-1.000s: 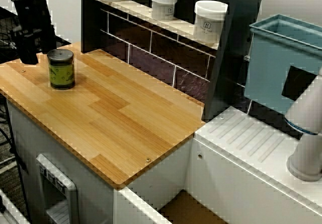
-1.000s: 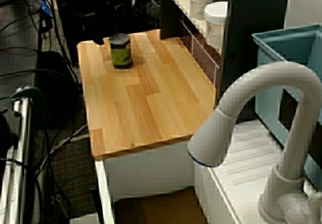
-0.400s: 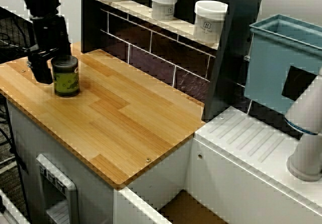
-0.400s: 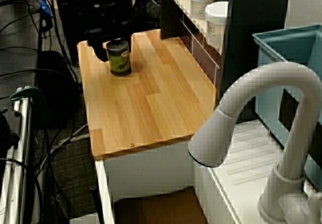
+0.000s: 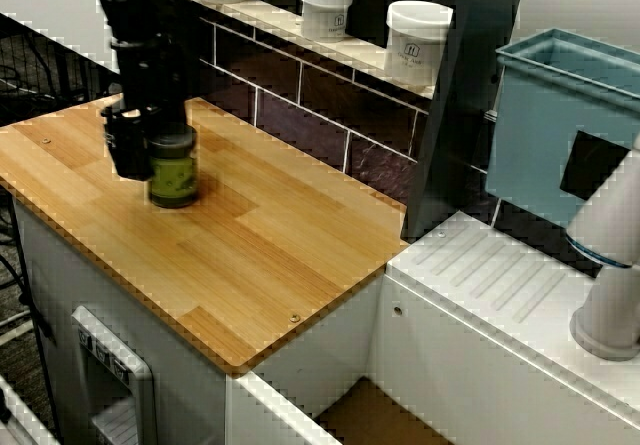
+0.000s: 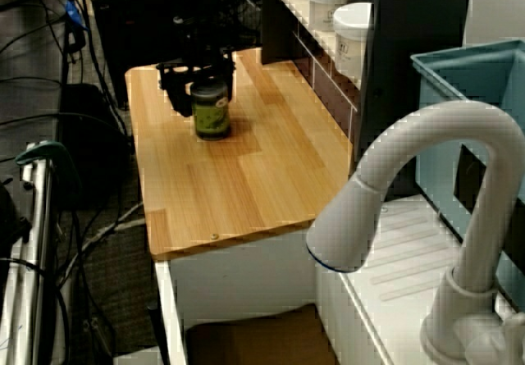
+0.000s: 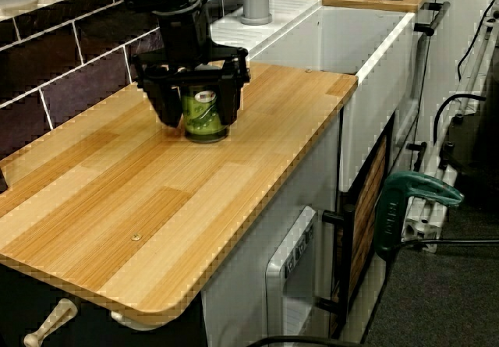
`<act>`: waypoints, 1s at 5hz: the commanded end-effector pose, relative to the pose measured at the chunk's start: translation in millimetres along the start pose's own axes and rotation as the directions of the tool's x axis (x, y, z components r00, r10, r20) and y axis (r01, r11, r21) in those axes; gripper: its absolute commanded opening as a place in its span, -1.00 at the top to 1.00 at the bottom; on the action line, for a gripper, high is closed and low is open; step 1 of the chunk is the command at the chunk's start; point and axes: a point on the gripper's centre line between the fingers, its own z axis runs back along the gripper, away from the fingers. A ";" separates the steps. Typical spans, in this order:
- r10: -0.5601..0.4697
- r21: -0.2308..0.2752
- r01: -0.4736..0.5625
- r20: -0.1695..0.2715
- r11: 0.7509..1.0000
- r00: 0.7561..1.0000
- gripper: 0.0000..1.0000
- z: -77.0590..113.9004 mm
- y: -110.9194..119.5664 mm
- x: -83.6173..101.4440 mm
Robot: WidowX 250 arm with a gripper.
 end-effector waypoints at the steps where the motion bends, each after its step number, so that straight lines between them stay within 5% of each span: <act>1: 0.002 0.043 -0.001 -0.009 0.999 1.000 -1.00 11.0 -19.9 26.8; 3: 0.029 0.053 -0.028 -0.026 0.998 0.999 -1.00 1.7 -40.9 43.2; 4: 0.159 0.073 -0.153 -0.079 0.986 0.984 -1.00 7.1 -39.6 29.8; 5: 0.299 0.076 -0.291 -0.136 0.954 0.945 -1.00 19.8 -36.7 8.5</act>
